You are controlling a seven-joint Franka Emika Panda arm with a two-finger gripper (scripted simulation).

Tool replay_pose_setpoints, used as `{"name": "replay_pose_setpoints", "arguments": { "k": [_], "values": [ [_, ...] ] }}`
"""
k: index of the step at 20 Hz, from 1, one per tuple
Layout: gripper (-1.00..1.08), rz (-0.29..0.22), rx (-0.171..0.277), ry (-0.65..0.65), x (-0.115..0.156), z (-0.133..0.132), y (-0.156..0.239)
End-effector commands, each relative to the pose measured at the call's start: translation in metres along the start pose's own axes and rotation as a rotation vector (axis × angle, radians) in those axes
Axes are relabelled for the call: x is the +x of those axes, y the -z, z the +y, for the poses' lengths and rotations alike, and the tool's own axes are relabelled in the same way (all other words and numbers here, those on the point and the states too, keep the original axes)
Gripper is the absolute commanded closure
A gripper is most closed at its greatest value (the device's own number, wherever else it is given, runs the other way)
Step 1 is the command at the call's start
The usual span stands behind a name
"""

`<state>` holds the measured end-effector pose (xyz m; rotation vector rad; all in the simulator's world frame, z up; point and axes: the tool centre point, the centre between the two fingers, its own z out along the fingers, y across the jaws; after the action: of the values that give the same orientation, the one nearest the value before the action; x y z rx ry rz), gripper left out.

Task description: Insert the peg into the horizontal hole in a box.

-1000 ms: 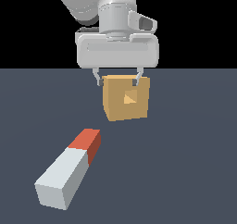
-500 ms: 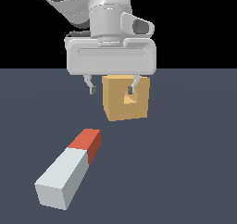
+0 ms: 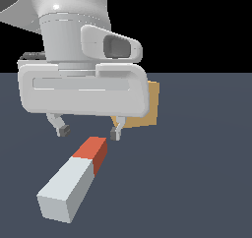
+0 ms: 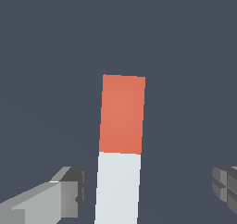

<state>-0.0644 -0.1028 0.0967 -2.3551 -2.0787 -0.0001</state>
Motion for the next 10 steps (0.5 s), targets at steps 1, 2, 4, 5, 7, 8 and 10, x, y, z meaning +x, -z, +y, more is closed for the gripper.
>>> {"name": "replay_pose_setpoints", "arguments": {
  "k": [1, 2, 4, 5, 7, 8, 10],
  "values": [
    [-0.92, -0.001, -0.001, -0.024, -0.022, -0.009, -0.01],
    [-0.92, -0.001, 0.0, -0.032, -0.029, -0.012, -0.013],
    [-0.92, -0.001, 0.0, -0.044, -0.04, -0.017, -0.019],
    [-0.92, -0.001, 0.0, -0.049, -0.044, -0.019, -0.021],
    [-0.92, -0.001, 0.0, -0.055, -0.05, -0.022, -0.024],
    [-0.92, -0.001, 0.0, -0.057, -0.051, -0.022, -0.024],
    [-0.92, -0.002, 0.001, -0.057, -0.05, -0.022, -0.024]
  ]
}}
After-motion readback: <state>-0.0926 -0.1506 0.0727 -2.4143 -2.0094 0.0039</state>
